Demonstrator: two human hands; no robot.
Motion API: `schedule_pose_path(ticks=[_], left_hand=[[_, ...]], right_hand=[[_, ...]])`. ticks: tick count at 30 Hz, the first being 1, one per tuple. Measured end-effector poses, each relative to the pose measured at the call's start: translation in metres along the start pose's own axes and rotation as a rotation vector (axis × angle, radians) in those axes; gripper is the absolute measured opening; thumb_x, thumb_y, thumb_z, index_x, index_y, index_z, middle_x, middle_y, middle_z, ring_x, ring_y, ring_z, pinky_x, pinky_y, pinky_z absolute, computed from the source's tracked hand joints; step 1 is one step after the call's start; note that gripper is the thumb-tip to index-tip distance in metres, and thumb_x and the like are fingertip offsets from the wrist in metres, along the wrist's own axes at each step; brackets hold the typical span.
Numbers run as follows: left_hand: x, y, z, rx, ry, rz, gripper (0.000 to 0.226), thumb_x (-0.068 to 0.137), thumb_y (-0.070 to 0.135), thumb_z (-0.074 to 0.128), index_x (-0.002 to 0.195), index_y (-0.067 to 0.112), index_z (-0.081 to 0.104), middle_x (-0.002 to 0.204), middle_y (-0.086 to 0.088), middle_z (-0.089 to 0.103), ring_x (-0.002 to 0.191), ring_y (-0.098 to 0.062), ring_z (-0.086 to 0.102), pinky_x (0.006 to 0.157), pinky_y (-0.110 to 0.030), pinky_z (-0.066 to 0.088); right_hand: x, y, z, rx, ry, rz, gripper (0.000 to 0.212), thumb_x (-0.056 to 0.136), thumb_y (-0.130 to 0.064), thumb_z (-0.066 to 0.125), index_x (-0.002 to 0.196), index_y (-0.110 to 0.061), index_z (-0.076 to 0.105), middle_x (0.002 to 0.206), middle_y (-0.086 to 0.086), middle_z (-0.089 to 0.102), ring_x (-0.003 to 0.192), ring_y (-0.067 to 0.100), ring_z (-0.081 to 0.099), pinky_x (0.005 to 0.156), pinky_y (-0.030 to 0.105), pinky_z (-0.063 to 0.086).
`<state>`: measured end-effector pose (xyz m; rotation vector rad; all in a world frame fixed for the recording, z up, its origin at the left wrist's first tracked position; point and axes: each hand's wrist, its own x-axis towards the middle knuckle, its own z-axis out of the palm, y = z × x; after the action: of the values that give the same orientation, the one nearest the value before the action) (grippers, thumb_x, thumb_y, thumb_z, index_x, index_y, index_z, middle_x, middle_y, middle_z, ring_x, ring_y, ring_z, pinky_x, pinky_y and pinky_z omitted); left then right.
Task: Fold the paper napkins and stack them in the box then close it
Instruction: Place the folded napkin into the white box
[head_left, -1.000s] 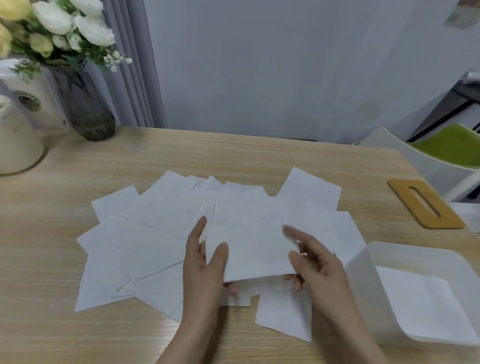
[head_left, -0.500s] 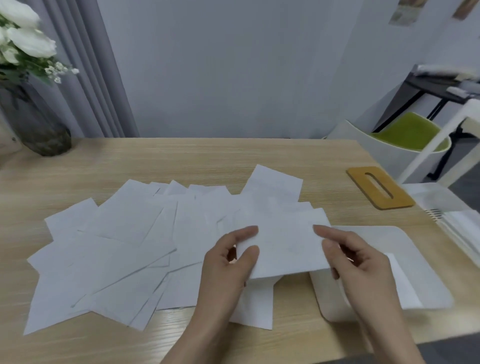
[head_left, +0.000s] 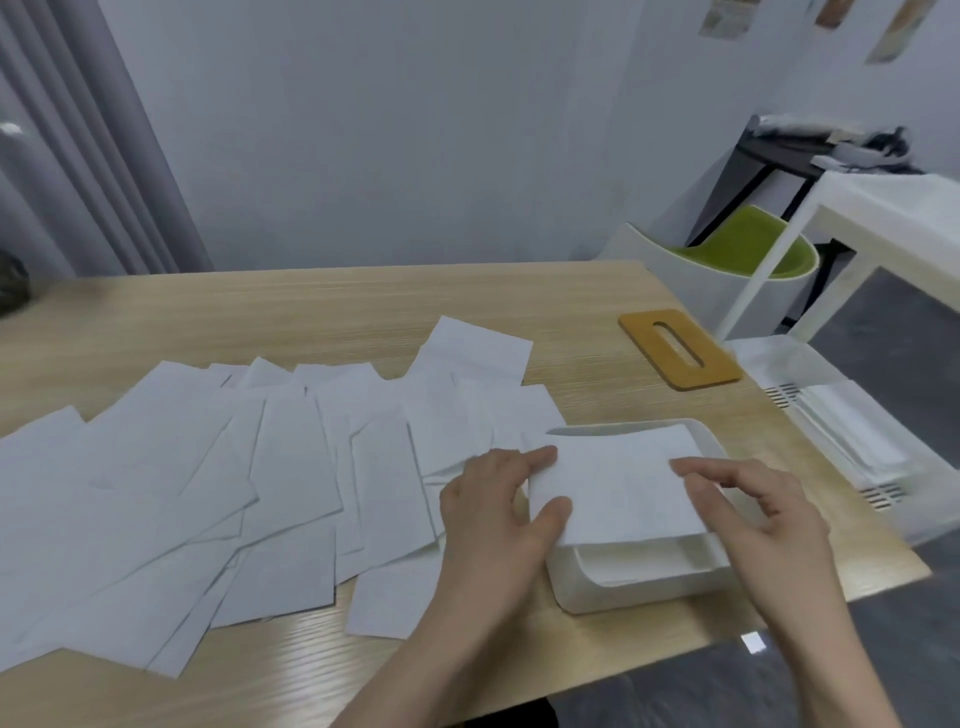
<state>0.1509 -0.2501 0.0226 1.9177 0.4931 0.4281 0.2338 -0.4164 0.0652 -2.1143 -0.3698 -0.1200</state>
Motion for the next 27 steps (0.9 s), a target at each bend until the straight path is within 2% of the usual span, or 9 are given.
schedule_pose_path(ticks=[2, 4, 11, 15, 17, 19, 21, 23, 27], left_hand=[[-0.002, 0.000, 0.003, 0.020, 0.031, -0.009, 0.044, 0.073, 0.046, 0.051, 0.117, 0.045, 0.059, 0.106, 0.041, 0.039, 0.106, 0.040, 0.012, 0.107, -0.021, 0.011], [-0.003, 0.001, 0.005, 0.027, 0.060, -0.020, 0.039, 0.073, 0.046, 0.052, 0.112, 0.049, 0.056, 0.105, 0.042, 0.035, 0.103, 0.044, 0.003, 0.111, -0.026, 0.010], [-0.002, 0.005, 0.018, 0.056, 0.152, 0.071, 0.035, 0.075, 0.043, 0.056, 0.109, 0.051, 0.057, 0.106, 0.055, 0.038, 0.112, 0.039, 0.008, 0.116, -0.041, 0.016], [-0.002, 0.003, 0.026, 0.112, 0.147, 0.180, 0.045, 0.078, 0.054, 0.045, 0.114, 0.038, 0.066, 0.111, 0.033, 0.053, 0.131, 0.017, 0.025, 0.119, -0.034, -0.003], [-0.004, 0.002, 0.027, 0.190, 0.135, 0.246, 0.042, 0.083, 0.049, 0.044, 0.112, 0.033, 0.069, 0.107, 0.025, 0.060, 0.134, 0.005, 0.035, 0.118, -0.033, -0.011], [-0.006, 0.000, 0.028, 0.312, 0.129, 0.326, 0.035, 0.089, 0.040, 0.045, 0.109, 0.030, 0.072, 0.099, 0.021, 0.065, 0.132, -0.003, 0.042, 0.118, -0.040, -0.012], [-0.006, -0.003, 0.029, 0.390, 0.131, 0.372, 0.033, 0.090, 0.035, 0.045, 0.106, 0.029, 0.073, 0.093, 0.020, 0.065, 0.130, -0.008, 0.047, 0.118, -0.049, -0.010], [-0.006, -0.005, 0.029, 0.432, 0.138, 0.399, 0.032, 0.091, 0.032, 0.045, 0.102, 0.028, 0.075, 0.090, 0.019, 0.066, 0.128, -0.012, 0.050, 0.118, -0.054, -0.007], [-0.003, -0.004, 0.028, 0.527, 0.121, 0.427, 0.032, 0.090, 0.031, 0.044, 0.093, 0.027, 0.076, 0.087, 0.016, 0.065, 0.123, -0.017, 0.055, 0.117, -0.057, -0.003]], right_hand=[[0.002, 0.006, -0.002, -0.008, -0.011, 0.000, 0.033, 0.085, -0.015, 0.067, 0.079, -0.047, 0.070, 0.090, -0.039, 0.060, 0.103, -0.016, 0.044, 0.110, 0.051, 0.026], [0.004, 0.010, -0.003, -0.011, -0.022, 0.003, 0.033, 0.085, -0.014, 0.067, 0.077, -0.045, 0.069, 0.089, -0.038, 0.061, 0.104, -0.015, 0.044, 0.109, 0.053, 0.027], [0.010, 0.018, -0.010, -0.007, -0.006, 0.005, 0.037, 0.086, -0.013, 0.066, 0.082, -0.050, 0.069, 0.092, -0.041, 0.058, 0.106, -0.003, 0.049, 0.108, 0.052, 0.028], [0.013, 0.027, -0.016, -0.024, 0.019, -0.004, 0.037, 0.086, -0.010, 0.066, 0.077, -0.047, 0.067, 0.087, -0.035, 0.062, 0.109, 0.010, 0.049, 0.109, 0.045, 0.025], [0.014, 0.033, -0.019, -0.080, 0.020, -0.025, 0.036, 0.085, -0.011, 0.067, 0.077, -0.046, 0.066, 0.082, -0.024, 0.065, 0.107, 0.001, 0.045, 0.101, 0.032, 0.019], [0.013, 0.038, -0.020, -0.148, 0.010, -0.038, 0.031, 0.085, -0.013, 0.068, 0.078, -0.043, 0.068, 0.084, -0.021, 0.064, 0.102, -0.012, 0.041, 0.095, 0.027, 0.014], [0.013, 0.043, -0.019, -0.224, 0.001, -0.049, 0.026, 0.084, -0.014, 0.069, 0.080, -0.040, 0.070, 0.082, -0.020, 0.064, 0.101, -0.012, 0.041, 0.097, 0.028, 0.013], [0.013, 0.047, -0.018, -0.308, -0.005, -0.059, 0.023, 0.084, -0.015, 0.069, 0.081, -0.038, 0.072, 0.081, -0.021, 0.064, 0.101, -0.001, 0.046, 0.100, 0.033, 0.013], [0.012, 0.054, -0.017, -0.416, -0.018, -0.089, 0.020, 0.084, -0.016, 0.069, 0.083, -0.036, 0.073, 0.080, -0.022, 0.063, 0.100, 0.005, 0.046, 0.104, 0.038, 0.010]])
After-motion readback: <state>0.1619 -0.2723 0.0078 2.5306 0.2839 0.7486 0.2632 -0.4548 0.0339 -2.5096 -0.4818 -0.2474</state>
